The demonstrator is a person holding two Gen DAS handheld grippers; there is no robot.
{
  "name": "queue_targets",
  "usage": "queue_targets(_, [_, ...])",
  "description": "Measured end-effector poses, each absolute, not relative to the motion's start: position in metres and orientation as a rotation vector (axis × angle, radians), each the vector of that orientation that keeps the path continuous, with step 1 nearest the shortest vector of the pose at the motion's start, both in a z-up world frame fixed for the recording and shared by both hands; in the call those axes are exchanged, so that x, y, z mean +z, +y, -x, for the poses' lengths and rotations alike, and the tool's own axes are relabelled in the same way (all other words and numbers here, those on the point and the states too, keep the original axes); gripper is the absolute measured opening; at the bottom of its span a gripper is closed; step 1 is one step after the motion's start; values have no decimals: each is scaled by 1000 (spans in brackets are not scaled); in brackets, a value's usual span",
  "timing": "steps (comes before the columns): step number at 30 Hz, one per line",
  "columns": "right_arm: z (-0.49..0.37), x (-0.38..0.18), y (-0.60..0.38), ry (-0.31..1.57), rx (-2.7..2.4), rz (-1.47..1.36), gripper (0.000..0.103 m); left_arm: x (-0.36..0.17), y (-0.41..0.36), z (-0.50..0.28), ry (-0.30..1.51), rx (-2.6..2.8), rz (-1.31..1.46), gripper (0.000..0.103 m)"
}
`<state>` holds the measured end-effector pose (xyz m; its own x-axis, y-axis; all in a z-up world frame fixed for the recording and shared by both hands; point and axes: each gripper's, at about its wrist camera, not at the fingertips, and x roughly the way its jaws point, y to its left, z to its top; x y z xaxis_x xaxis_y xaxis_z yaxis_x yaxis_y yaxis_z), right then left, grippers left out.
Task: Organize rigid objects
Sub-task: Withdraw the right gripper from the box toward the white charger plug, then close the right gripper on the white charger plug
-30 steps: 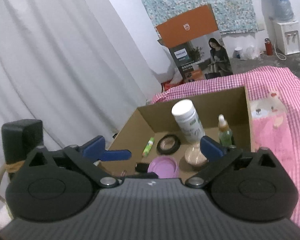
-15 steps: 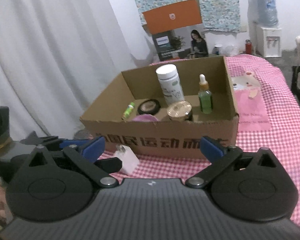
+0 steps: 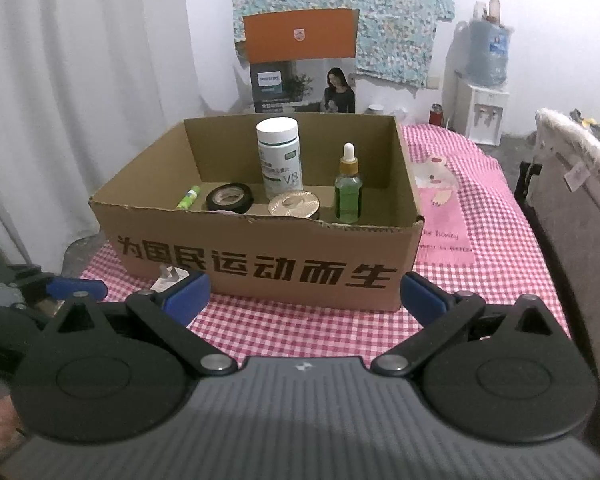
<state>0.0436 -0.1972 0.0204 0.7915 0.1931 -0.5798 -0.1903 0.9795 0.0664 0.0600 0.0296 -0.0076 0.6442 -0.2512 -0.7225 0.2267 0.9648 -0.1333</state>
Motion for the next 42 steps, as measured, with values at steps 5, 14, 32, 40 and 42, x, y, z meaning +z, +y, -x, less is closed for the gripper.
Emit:
queue_targets(5, [-41,23,-190,586,208,55,102,-12,29,-61,837,-275,40,99])
queue_targets(14, [-46,22,-210,613,348,-93,102,-19,26,-64,843,-275,-28,99])
queue_targets(32, [-116,-23,-191,903,595,-366,92,-39,10,-96,862,-280,-179,67])
queue_targets(40, [-152,-48,-176,1030,628,-454,56,-46,13,-110,908,-252,-141,37])
queue_targets(42, [-156,-55,-174,1056,638,-477,51,-45,14,-110,910,-246,-130,31])
